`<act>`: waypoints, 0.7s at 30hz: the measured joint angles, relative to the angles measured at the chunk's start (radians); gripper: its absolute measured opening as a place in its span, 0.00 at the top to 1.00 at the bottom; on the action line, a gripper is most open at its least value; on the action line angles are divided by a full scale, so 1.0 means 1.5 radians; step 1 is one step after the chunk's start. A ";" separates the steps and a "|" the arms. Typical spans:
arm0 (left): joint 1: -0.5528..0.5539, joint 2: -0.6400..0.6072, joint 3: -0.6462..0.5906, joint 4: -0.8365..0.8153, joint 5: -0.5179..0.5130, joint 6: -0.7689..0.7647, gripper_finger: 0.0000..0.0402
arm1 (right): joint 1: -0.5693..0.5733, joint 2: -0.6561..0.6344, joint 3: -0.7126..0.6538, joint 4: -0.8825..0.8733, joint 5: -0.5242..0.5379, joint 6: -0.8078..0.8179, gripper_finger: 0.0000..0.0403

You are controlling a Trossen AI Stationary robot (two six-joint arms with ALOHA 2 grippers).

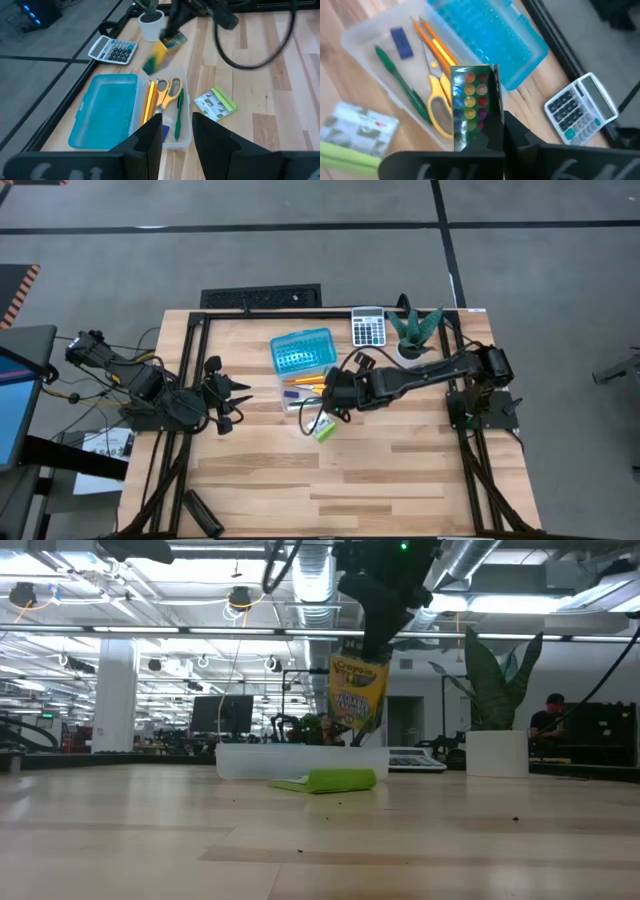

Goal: Pack school essentials
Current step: Put the yellow crayon box into the supply box

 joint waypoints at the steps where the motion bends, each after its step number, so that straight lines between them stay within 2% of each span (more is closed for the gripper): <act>1: 0.000 0.000 0.000 0.000 0.000 0.000 0.75 | -0.004 0.003 0.009 -0.005 -0.010 0.015 1.00; 5: 0.000 0.000 0.000 0.000 0.000 0.000 0.75 | -0.011 0.013 0.046 -0.068 -0.046 0.069 1.00; 8: 0.000 0.000 0.000 -0.001 0.000 0.000 0.75 | -0.008 0.031 0.070 -0.040 -0.086 0.052 1.00; 14: 0.000 0.000 0.000 -0.001 0.001 0.000 0.75 | -0.003 0.043 0.075 0.147 -0.227 -0.041 1.00; 18: 0.000 0.000 0.000 -0.001 0.001 0.000 0.75 | -0.004 0.055 0.052 0.280 -0.257 -0.064 1.00; 21: 0.000 0.000 0.000 -0.003 0.001 0.000 0.75 | -0.013 0.053 0.032 0.391 -0.315 -0.061 1.00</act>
